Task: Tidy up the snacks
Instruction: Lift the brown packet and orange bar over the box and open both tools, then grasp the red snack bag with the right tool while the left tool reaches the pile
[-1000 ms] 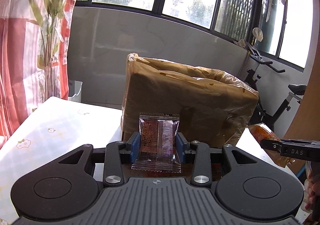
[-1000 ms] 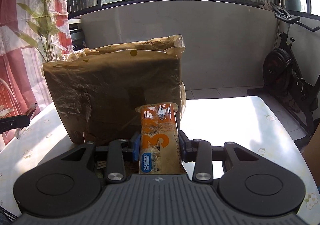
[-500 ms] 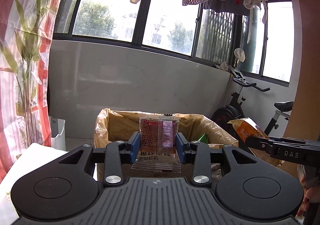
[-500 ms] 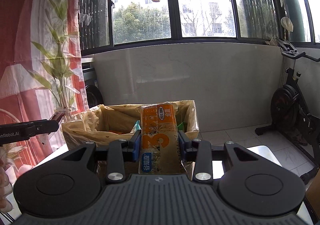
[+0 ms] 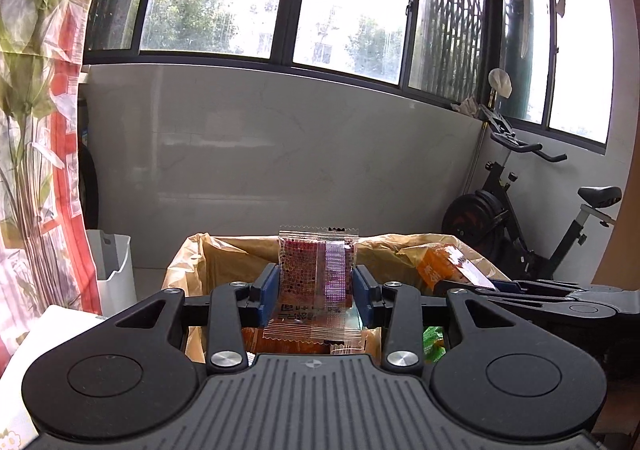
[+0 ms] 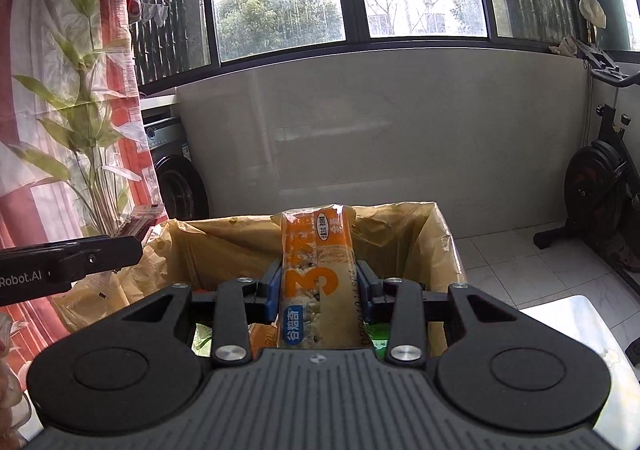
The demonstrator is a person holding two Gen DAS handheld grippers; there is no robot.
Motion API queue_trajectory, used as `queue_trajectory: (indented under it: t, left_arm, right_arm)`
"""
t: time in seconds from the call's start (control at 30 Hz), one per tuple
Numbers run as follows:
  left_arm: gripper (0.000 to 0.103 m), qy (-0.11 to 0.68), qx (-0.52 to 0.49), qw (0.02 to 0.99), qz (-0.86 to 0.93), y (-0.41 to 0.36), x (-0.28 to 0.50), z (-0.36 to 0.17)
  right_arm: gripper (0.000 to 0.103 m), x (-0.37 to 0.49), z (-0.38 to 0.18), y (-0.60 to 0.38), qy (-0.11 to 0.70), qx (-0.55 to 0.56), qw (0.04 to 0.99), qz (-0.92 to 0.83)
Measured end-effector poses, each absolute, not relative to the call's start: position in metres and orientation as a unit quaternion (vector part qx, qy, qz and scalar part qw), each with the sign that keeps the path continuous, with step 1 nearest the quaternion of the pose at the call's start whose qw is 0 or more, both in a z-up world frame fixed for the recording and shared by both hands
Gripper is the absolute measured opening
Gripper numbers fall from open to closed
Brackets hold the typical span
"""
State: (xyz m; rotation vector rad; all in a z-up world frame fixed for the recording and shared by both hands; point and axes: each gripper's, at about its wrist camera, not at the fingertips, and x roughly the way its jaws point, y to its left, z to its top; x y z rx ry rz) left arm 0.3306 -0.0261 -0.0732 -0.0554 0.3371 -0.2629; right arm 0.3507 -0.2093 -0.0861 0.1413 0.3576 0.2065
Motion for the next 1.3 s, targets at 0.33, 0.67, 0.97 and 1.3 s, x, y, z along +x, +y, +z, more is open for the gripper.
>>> queue_trajectory:
  t: [0.33,0.67,0.97,1.3]
  left_arm:
    - [0.058,0.164,-0.054,0.977,-0.125,-0.003,0.307,-0.08]
    - [0.057,0.163,-0.073,0.976,-0.121,0.018,0.246,-0.085]
    - [0.056,0.212,-0.11,0.966,-0.099,0.029,0.225,-0.123]
    - [0.05,0.263,-0.108,0.955,-0.089,0.022,0.238,-0.161]
  right_arm:
    - [0.052,0.321,-0.098,-0.211,0.14,0.065,0.981,0.118]
    - [0.052,0.238,-0.11,-0.237,0.054,0.096,0.987,0.115]
    - [0.052,0.21,-0.172,-0.251,0.093,0.107,0.986,0.091]
    - [0.052,0.263,-0.229,-0.238,0.234,0.088,0.963,0.104]
